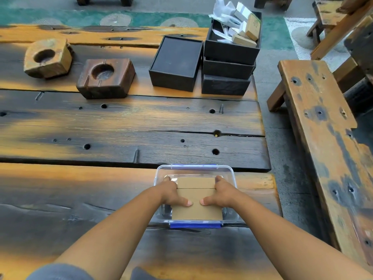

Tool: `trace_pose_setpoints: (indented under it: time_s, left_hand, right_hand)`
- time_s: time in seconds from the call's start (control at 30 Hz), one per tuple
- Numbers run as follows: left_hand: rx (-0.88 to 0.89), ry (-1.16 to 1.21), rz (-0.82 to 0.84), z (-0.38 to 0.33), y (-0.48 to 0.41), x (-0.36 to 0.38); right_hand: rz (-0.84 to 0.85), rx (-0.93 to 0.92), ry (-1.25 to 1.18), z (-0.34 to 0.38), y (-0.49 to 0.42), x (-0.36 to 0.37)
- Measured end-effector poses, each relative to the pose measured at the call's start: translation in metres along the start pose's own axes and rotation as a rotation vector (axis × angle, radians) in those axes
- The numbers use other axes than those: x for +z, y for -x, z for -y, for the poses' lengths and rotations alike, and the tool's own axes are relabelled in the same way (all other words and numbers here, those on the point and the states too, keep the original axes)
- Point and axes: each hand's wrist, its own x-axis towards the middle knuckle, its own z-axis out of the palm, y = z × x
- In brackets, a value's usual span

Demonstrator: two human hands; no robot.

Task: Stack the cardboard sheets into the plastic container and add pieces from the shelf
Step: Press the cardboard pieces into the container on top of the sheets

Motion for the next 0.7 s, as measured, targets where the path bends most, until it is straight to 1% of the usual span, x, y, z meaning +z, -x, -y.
trace_pose_setpoints:
  time_s: [0.27,0.47,0.57,0.7]
  left_hand:
    - [-0.058,-0.034,-0.075,-0.007,-0.004,0.009]
    - [-0.098,0.007,-0.121,-0.008,-0.005,0.016]
    - [-0.103,-0.026,-0.168,-0.011,0.003,0.02]
    - [-0.116,-0.005,-0.249,-0.02,0.022,0.023]
  right_hand:
    - [0.019,0.037,0.022,0.002,-0.006,0.003]
    - [-0.017,0.052,0.093,0.0,-0.015,0.01]
    - [-0.066,0.051,0.122,-0.002,-0.015,0.016]
    - [-0.192,0.06,0.145,-0.002,-0.001,0.028]
